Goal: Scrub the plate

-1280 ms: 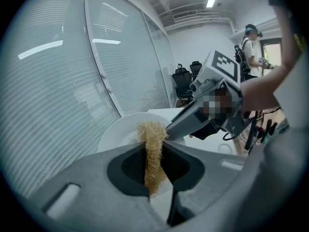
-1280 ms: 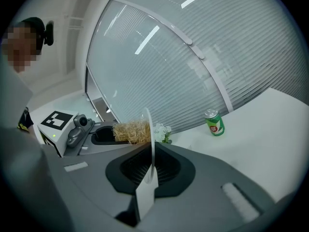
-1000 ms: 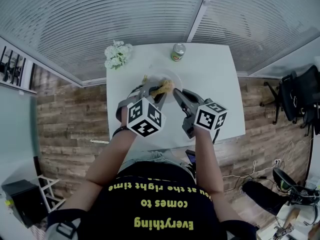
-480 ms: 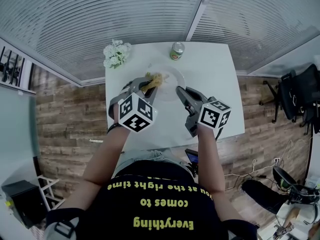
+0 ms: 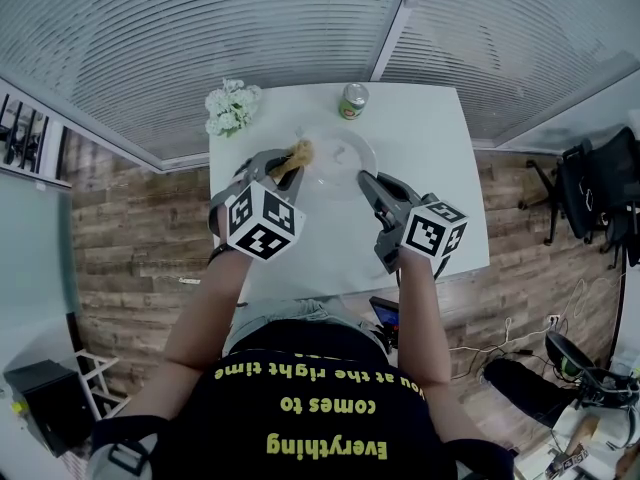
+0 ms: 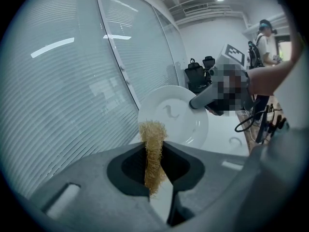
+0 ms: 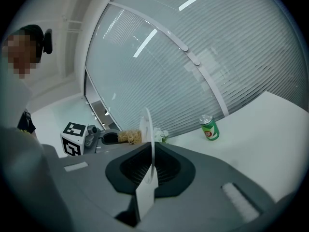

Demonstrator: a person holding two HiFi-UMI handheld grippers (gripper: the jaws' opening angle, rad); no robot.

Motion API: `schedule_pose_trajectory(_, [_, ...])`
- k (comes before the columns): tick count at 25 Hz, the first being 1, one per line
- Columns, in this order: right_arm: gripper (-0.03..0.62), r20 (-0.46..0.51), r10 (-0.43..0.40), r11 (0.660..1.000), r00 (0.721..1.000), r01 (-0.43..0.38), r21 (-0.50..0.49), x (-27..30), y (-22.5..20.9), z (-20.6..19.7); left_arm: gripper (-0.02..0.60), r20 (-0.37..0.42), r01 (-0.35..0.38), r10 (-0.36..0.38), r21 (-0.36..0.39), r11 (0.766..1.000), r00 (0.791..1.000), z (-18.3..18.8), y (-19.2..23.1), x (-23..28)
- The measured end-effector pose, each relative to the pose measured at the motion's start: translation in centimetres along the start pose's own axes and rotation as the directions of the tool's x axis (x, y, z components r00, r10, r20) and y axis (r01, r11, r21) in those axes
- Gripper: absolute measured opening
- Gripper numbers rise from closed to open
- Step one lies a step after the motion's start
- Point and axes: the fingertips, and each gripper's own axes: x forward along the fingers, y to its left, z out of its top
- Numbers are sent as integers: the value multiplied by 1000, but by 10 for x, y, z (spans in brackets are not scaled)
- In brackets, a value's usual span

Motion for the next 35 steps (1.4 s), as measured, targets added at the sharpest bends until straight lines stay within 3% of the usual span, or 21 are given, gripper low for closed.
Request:
schedule_pose_trajectory(8, [14,18,5,1000,1000,-5,4,-5,-1,4,64,-15,-25,25,-14,1000,1000,-5,5,-1])
schedule_pose_trajectory(35, [12,-1,-6,1000,1000,6,-1,6,1,-1,64,14,74,-75,71,995,997,33,-49,18])
